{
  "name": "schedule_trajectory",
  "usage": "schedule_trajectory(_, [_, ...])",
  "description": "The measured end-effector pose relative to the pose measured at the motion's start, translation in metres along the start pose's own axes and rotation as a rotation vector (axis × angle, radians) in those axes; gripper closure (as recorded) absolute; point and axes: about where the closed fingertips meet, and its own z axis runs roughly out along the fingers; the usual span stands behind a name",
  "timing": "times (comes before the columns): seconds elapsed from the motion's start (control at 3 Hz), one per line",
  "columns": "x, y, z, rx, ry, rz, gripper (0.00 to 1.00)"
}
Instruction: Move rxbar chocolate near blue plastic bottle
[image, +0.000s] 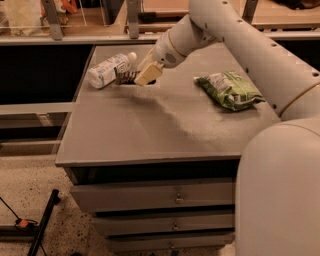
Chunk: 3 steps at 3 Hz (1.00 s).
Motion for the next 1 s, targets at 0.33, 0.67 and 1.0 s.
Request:
schedule_trajectory(0.33, [-0.0141, -0.0135, 0.0147, 0.025, 0.012, 0.036, 0.84])
schedule_trajectory(0.67, [-0.0145, -0.0121, 0.0185, 0.018, 0.012, 0.039, 0.59])
schedule_trajectory(1.0, [-0.0149, -0.0110, 0.0224, 0.012, 0.012, 0.039, 0.36])
